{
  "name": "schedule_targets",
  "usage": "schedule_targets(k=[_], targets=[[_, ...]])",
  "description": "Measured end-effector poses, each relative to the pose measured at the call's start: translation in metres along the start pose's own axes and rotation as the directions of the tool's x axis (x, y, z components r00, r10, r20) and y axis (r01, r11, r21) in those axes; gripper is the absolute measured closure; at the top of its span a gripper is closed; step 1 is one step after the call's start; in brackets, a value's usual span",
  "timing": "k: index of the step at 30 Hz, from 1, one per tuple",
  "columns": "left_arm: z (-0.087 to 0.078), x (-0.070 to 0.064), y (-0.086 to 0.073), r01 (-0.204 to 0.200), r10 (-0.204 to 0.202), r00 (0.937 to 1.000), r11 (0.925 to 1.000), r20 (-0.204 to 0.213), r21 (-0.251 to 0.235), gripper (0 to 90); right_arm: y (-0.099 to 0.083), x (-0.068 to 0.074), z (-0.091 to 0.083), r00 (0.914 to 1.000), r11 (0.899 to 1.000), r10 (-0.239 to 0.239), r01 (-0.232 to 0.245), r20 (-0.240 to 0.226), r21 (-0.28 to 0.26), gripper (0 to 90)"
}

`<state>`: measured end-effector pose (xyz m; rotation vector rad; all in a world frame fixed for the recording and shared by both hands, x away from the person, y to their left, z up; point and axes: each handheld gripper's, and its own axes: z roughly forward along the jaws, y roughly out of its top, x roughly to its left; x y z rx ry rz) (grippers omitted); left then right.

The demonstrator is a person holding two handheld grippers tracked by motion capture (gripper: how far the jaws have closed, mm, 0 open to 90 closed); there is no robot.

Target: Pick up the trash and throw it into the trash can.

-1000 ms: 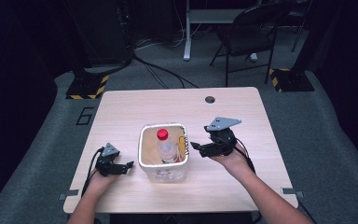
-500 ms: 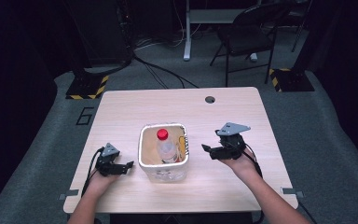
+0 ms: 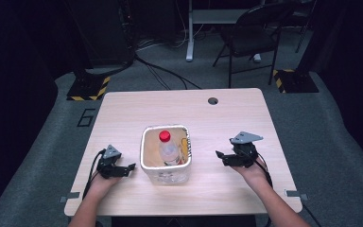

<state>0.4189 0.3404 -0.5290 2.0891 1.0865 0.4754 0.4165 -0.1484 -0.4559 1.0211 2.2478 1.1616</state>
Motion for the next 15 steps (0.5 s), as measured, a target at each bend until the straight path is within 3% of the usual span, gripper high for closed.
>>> schedule_targets(k=[15], targets=[[0.000, 0.000, 0.000, 0.001, -0.001, 1.0000, 1.0000, 0.000, 0.000, 15.9, -0.029, -0.015, 0.008, 0.9980, 0.998, 0.041, -0.043, 0.048, 0.044, 22.0]])
